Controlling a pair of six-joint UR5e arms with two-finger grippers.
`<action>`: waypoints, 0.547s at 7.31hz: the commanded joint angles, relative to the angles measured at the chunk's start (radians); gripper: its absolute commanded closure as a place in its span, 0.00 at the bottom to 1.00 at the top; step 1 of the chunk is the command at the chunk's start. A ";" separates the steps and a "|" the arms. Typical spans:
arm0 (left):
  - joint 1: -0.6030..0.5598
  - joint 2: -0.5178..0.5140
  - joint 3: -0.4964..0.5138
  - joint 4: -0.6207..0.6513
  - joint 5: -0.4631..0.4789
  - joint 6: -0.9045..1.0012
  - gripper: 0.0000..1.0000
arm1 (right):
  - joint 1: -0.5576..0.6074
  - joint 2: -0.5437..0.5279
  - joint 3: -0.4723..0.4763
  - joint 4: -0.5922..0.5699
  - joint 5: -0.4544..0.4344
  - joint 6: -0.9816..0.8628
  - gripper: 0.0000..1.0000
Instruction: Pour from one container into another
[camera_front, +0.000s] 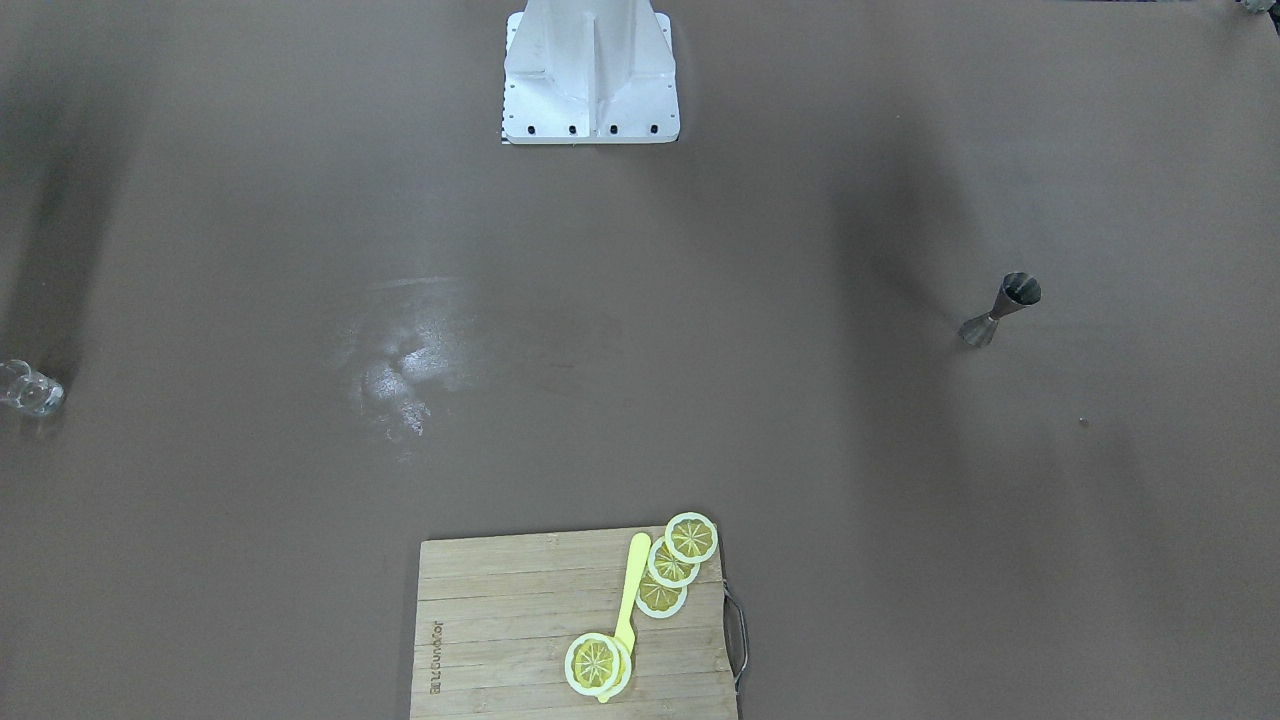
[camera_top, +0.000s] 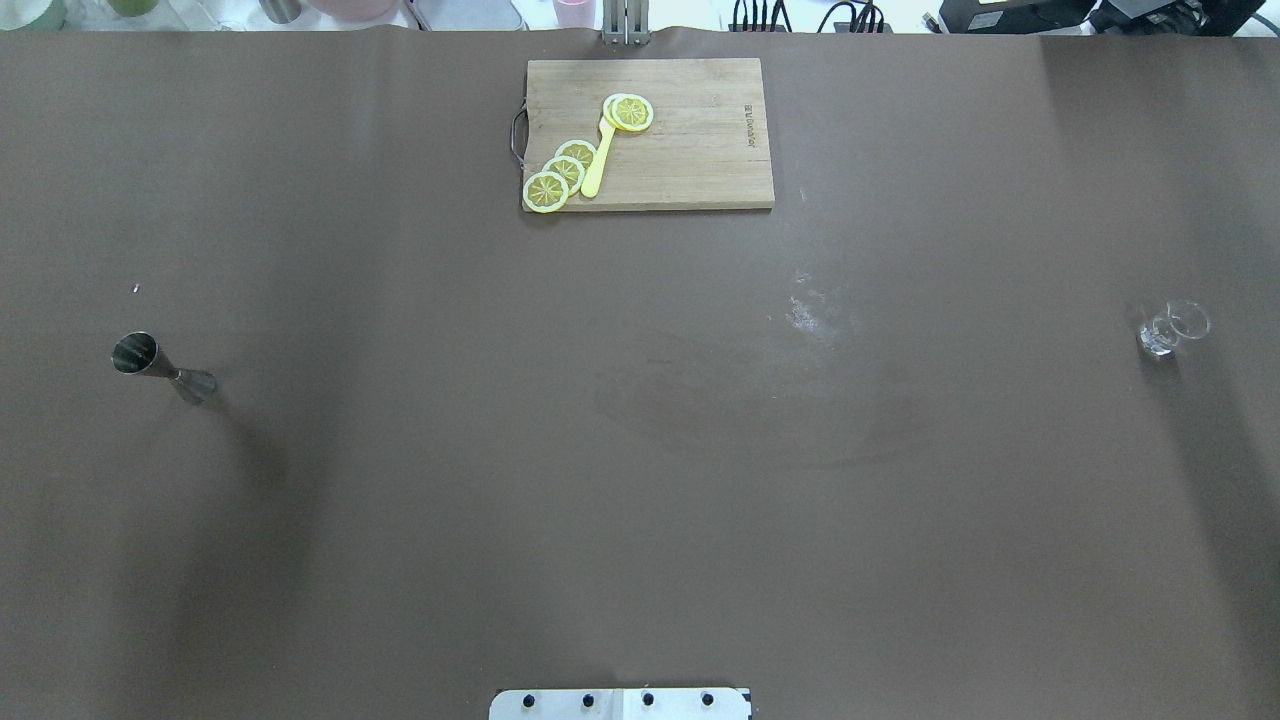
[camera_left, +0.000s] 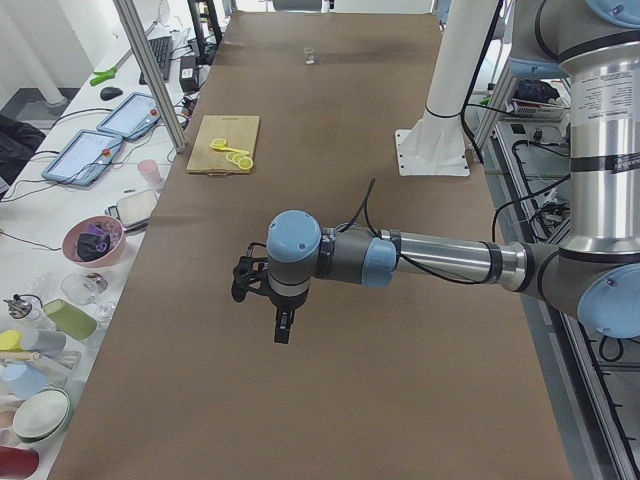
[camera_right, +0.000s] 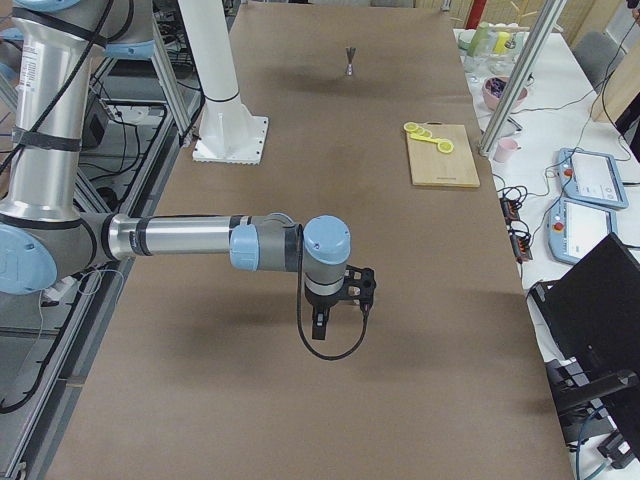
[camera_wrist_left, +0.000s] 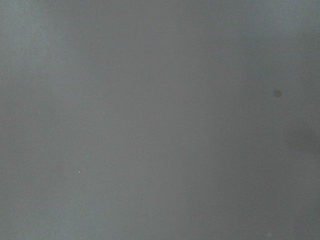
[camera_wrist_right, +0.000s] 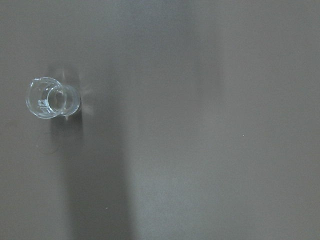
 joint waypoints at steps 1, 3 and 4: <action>0.002 -0.001 0.003 -0.117 0.004 -0.094 0.03 | 0.000 0.002 0.003 0.000 0.003 0.000 0.00; 0.006 -0.007 -0.006 -0.242 0.010 -0.229 0.03 | 0.000 0.016 -0.002 0.000 0.021 -0.006 0.00; 0.008 -0.029 -0.026 -0.243 0.012 -0.254 0.03 | 0.000 0.020 -0.004 0.000 0.021 -0.006 0.00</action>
